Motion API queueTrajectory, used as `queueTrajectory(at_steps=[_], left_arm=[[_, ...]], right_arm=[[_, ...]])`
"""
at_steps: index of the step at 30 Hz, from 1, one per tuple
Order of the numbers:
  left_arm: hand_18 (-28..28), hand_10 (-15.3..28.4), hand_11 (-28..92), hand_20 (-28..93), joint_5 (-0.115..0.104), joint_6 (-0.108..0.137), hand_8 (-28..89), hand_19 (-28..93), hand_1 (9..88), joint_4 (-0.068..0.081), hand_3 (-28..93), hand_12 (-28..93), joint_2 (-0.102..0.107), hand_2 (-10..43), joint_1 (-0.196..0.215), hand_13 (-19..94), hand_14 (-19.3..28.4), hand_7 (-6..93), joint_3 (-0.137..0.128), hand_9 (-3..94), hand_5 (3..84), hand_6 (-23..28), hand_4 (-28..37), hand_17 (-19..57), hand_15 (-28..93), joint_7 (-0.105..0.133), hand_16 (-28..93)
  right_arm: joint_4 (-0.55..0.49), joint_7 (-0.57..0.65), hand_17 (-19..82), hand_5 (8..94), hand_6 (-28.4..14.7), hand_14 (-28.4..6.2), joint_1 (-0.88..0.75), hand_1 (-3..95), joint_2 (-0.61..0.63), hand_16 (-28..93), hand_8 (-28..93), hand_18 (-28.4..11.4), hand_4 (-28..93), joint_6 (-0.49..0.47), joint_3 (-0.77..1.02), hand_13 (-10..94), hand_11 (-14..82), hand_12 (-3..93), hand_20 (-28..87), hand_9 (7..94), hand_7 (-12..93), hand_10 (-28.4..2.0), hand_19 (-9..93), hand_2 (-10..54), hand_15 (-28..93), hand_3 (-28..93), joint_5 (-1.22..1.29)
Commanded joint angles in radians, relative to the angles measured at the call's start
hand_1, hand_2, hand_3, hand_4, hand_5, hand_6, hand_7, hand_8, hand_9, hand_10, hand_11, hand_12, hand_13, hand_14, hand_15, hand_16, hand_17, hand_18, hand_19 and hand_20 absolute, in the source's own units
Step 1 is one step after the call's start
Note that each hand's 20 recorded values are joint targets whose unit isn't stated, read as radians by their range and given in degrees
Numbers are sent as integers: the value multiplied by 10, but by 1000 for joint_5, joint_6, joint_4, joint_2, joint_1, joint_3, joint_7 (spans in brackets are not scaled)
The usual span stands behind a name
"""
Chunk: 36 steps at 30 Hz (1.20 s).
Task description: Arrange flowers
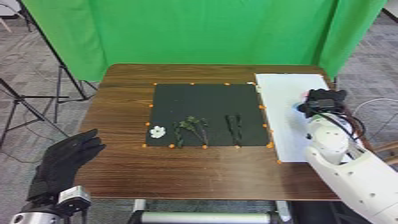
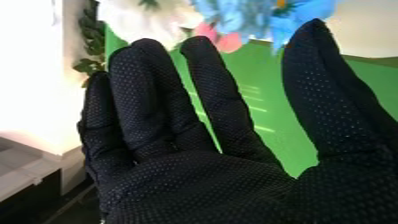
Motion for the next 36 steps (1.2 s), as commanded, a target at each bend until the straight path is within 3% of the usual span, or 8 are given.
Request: queueTrajectory(at_steps=[1, 15, 18, 20, 21, 24, 29, 36], left_arm=[[212, 222, 367, 120, 8, -20, -86, 565, 271, 2, 831, 90, -6, 61, 3, 279, 284, 144, -4, 387, 462, 141, -135, -98, 598, -11, -128], [212, 222, 367, 120, 14, -27, -86, 565, 271, 3, 831, 90, -4, 61, -4, 279, 284, 144, -5, 387, 462, 141, -135, -98, 598, -14, -127], [212, 222, 366, 120, 9, -20, -86, 565, 271, 1, 831, 90, 0, 62, 1, 279, 284, 144, -4, 386, 463, 142, -136, -99, 597, -6, -127], [212, 221, 366, 120, 13, -21, -86, 565, 270, 0, 831, 90, -5, 61, -3, 279, 284, 144, -6, 386, 462, 142, -136, -99, 597, -12, -127], [212, 222, 366, 120, 13, -22, -86, 565, 270, 0, 831, 90, -4, 61, -1, 279, 284, 143, -5, 386, 463, 142, -136, -99, 597, -11, -127], [212, 222, 366, 120, 9, -17, -86, 565, 270, -1, 830, 90, -3, 62, 3, 279, 284, 143, -4, 387, 463, 142, -136, -99, 597, -6, -127], [212, 222, 367, 120, 10, -19, -86, 565, 270, -1, 832, 90, -7, 61, 2, 279, 284, 144, -2, 387, 463, 142, -136, -99, 597, -11, -127], [213, 221, 366, 120, 14, -18, -86, 565, 270, -8, 832, 90, -13, 61, 16, 280, 284, 144, -13, 387, 463, 142, -136, -99, 598, -17, -127]], right_arm=[[-4, -3, 89, 521, -81, -282, -25, 250, -17, 126, -129, -284, -256, -14, -2, 325, 340, 180, 520, 457, 200, -245, 588, -1, 796, 835, -9], [-12, 22, 96, 537, -69, -249, -45, 351, -10, 126, -143, -284, -276, -26, 13, 374, 365, 186, 521, 505, 216, -209, 585, -22, 789, 867, 32], [-13, 25, 114, 561, -67, -212, -43, 400, -8, 134, -142, -284, -279, -9, 2, 432, 381, 183, 514, 552, 215, -197, 603, -38, 782, 874, 24], [-6, 32, 124, 577, -63, -187, -39, 426, -8, 184, -141, -284, -282, 9, -7, 458, 385, 181, 491, 581, 217, -187, 625, -50, 761, 861, 7], [-7, 34, 135, 603, -61, -156, -41, 457, -4, 240, -142, -284, -282, 19, -10, 476, 347, 223, 470, 620, 221, -162, 647, -67, 737, 837, 3], [0, 46, 155, 645, -57, -110, -37, 518, -4, 297, -42, -284, -283, 24, -18, 525, 231, 328, 423, 720, 236, -120, 693, -89, 705, 782, -13], [8, 50, 192, 740, -32, -80, -43, 563, -1, 328, 18, -284, -283, 39, -16, 626, 206, 372, 392, 831, 285, -89, 748, -90, 678, 740, -28], [-29, 49, 210, 776, -14, -72, -52, 571, 24, 342, 38, -284, -283, 112, -14, 676, 206, 386, 381, 872, 286, -80, 770, -89, 666, 737, -47]])
